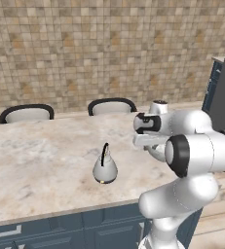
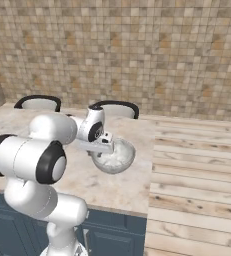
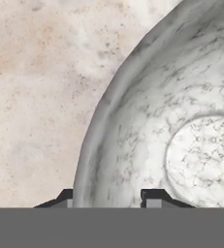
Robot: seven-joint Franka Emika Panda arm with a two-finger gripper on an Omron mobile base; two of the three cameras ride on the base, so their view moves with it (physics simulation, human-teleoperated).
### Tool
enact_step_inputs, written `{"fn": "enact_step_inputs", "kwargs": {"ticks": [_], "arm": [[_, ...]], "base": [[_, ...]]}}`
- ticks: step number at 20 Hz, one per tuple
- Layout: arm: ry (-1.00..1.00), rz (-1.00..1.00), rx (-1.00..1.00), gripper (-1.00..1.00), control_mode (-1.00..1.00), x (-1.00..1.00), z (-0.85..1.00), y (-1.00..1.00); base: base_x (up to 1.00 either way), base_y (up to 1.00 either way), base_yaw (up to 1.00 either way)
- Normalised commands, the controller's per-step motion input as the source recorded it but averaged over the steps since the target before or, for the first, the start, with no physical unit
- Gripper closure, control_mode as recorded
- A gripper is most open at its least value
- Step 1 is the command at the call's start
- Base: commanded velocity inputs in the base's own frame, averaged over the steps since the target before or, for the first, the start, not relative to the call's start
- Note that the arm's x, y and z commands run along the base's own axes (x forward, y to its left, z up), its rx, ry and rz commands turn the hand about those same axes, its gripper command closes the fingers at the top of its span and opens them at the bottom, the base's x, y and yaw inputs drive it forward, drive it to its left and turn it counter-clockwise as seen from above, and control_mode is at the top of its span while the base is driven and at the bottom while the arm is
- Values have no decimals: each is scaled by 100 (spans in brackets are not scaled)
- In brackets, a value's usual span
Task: Pick the kettle and bowl and place them in the sink. Then turn on the water.
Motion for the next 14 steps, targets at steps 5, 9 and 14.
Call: {"fn": "enact_step_inputs", "kwargs": {"ticks": [5, 9, 14], "arm": [[0, 0, 0, 100, -100, 0, 35, 0], [0, 1, 0, 100, -100, 0, 42, 0], [0, 6, -3, 100, -100, 0, 38, 0]], "base": [[0, 0, 0], [0, 0, 0], [0, 0, 0]]}}
